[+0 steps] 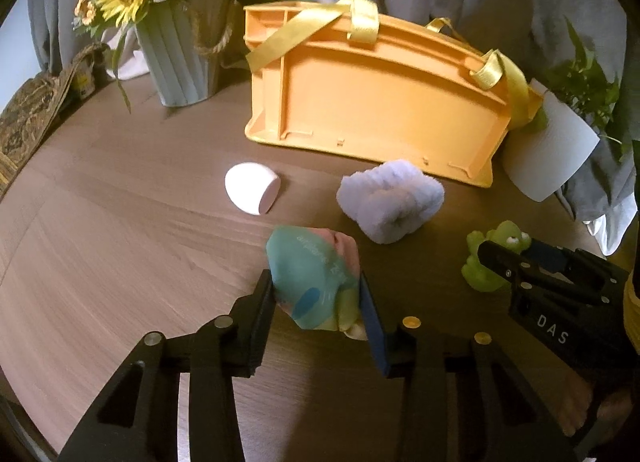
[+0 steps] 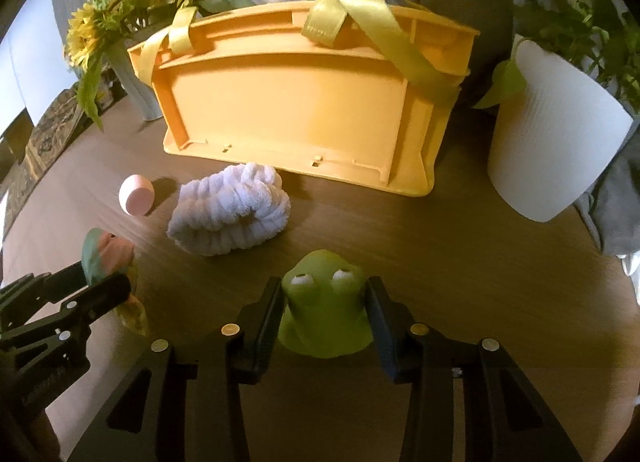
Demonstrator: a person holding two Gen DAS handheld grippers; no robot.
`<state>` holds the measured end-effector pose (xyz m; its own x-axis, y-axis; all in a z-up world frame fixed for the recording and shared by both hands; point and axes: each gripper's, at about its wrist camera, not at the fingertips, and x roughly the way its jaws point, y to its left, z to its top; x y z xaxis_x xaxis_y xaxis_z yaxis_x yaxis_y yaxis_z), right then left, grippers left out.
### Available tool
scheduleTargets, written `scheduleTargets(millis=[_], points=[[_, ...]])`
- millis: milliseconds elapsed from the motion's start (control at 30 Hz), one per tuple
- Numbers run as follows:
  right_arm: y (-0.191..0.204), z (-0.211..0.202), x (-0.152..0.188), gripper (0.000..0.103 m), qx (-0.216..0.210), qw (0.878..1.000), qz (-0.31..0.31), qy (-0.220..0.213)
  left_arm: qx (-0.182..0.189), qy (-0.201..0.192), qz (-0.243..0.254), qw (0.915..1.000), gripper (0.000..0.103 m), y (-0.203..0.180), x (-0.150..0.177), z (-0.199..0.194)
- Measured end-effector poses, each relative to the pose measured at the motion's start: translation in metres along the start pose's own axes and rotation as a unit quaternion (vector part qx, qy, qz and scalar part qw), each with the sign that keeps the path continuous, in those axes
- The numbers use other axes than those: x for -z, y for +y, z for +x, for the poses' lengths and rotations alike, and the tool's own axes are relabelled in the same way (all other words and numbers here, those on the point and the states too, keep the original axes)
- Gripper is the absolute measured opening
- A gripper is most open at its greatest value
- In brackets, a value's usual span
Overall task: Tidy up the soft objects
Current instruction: 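Grasp the colorful cloth with the left gripper while the right gripper grasps the green frog, then lift the cloth and frog over the orange crate with both grippers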
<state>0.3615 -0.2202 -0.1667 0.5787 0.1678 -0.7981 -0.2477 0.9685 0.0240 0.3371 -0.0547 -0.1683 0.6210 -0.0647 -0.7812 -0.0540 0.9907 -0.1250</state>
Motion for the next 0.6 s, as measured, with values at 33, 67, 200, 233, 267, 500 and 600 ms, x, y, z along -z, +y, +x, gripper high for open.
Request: scheduleTargets(millis=[33, 67, 200, 233, 267, 500, 600], points=[[0.000, -0.003, 0.000, 0.042, 0.001, 1.000, 0.001, -0.002, 0.001, -0.003, 0.001, 1.0000, 0.040, 0.000, 0.000, -0.002], [0.001, -0.006, 0.000, 0.042, 0.001, 1.000, 0.002, -0.004, 0.002, -0.006, 0.002, 1.0000, 0.040, 0.000, -0.001, -0.004], [0.005, -0.018, 0.000, 0.042, 0.004, 1.000, 0.006, -0.013, 0.006, -0.019, 0.009, 0.9998, 0.039, 0.000, -0.002, -0.015], [0.006, -0.021, 0.000, 0.042, 0.004, 1.000, 0.008, -0.015, 0.006, -0.022, 0.010, 0.9997, 0.039, 0.001, -0.003, -0.019], [0.007, -0.024, -0.001, 0.042, 0.004, 1.000, 0.009, -0.017, 0.007, -0.026, 0.011, 0.9996, 0.039, 0.002, -0.003, -0.022], [0.017, -0.047, -0.006, 0.042, 0.006, 0.999, 0.014, -0.037, 0.014, -0.047, 0.013, 0.9987, 0.039, 0.009, -0.009, -0.043], [0.022, -0.057, -0.008, 0.042, 0.007, 0.999, 0.016, -0.047, 0.018, -0.055, 0.015, 0.9982, 0.039, 0.012, -0.012, -0.052]])
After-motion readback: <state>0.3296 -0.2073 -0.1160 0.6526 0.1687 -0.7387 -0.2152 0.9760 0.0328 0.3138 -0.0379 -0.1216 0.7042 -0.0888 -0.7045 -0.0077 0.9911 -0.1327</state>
